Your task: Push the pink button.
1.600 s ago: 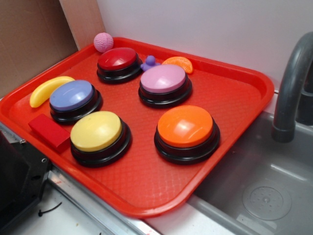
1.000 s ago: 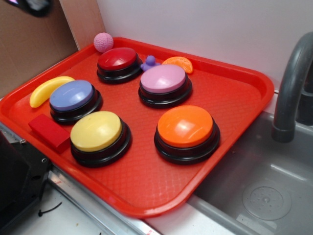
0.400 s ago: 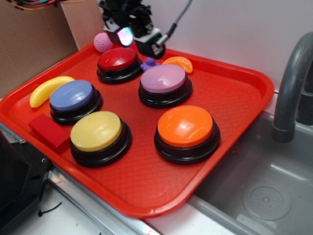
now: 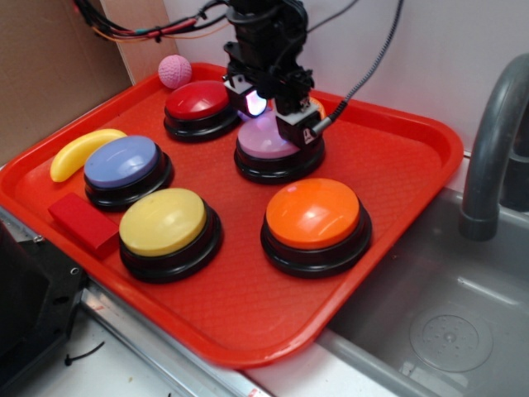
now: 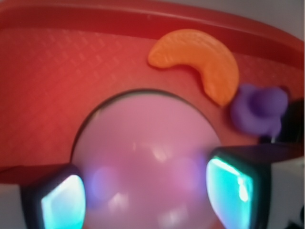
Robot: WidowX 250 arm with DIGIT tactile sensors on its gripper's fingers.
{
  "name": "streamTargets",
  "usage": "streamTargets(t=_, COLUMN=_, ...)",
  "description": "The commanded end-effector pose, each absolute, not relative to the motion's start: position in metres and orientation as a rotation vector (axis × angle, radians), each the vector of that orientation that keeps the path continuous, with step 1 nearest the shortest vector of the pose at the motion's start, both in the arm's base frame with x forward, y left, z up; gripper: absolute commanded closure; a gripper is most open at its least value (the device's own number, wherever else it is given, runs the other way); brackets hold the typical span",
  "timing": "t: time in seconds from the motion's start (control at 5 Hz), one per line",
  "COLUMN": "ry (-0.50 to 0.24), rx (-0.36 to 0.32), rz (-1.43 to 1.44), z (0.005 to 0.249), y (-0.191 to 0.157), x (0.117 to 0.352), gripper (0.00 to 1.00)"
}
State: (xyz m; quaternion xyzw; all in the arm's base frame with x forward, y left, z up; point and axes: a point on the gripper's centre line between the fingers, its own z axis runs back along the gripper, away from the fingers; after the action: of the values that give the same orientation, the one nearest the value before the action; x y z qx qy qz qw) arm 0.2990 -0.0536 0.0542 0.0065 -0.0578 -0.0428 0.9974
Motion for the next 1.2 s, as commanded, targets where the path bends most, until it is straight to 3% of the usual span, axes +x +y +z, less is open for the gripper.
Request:
streamTargets(t=0.0, ry=-0.18, rx=0.006, rz=-0.144, z=0.062, y=-0.042, x=0.297, gripper=0.0)
streamTargets(t=0.4, ry=-0.143, rx=-0.023, rz=-0.142, z=0.111, y=-0.03, x=0.281, gripper=0.0)
streamTargets(t=0.6, ry=-0.12, rx=-0.055, rz=-0.141, z=0.127, y=-0.025, x=0.276, gripper=0.0)
streamTargets(t=1.0, ry=-0.13, rx=-0.043, rz=-0.113, z=0.15, y=-0.022, x=0.264, gripper=0.0)
